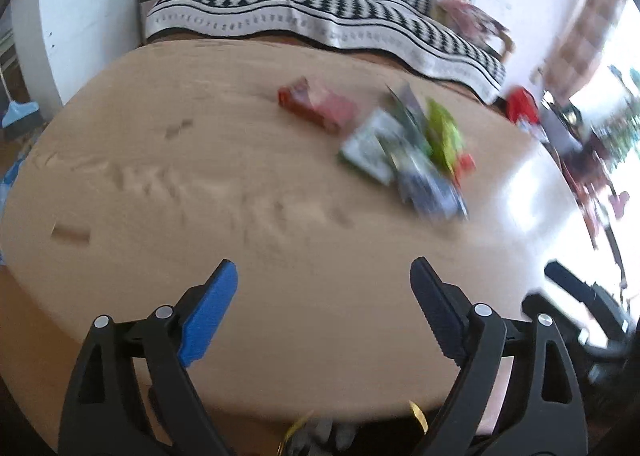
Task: Collect trash
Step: 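Grasp the red cigarette box with the left gripper while the right grasps the silver crumpled wrapper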
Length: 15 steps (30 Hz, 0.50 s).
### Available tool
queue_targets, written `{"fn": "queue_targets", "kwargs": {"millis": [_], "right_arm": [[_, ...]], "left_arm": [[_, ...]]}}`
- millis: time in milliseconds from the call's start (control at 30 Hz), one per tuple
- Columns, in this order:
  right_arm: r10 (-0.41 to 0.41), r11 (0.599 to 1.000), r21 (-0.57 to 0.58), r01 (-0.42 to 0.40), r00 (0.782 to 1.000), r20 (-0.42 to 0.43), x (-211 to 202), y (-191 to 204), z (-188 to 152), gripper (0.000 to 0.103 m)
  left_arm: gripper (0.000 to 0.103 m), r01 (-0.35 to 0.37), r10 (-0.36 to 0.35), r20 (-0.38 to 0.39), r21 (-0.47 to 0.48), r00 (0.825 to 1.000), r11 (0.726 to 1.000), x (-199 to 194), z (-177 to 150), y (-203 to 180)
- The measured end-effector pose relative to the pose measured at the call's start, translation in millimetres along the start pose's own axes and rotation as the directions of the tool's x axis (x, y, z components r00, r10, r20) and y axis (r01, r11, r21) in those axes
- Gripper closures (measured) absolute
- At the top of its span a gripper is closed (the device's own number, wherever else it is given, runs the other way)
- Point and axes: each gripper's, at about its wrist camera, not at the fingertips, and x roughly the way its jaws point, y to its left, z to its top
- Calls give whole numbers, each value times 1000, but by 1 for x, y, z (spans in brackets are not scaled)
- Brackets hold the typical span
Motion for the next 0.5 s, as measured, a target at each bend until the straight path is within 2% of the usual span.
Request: {"fn": "queue_targets", "kwargs": {"millis": [133, 233, 400, 500], "right_arm": [[-53, 998, -31, 53, 999, -12, 46, -9, 29, 33], [-56, 998, -11, 55, 998, -31, 67, -16, 35, 33], [-70, 997, -46, 67, 996, -59, 91, -13, 36, 33], [-92, 991, -99, 85, 994, -61, 99, -7, 35, 33]], "left_arm": [[16, -4, 2, -16, -108, 1000, 994, 44, 56, 2], [16, -21, 17, -28, -160, 999, 987, 76, 90, -7], [15, -117, 106, -61, -209, 992, 971, 123, 128, -18], [15, -136, 120, -81, -231, 989, 964, 142, 139, -18]]}}
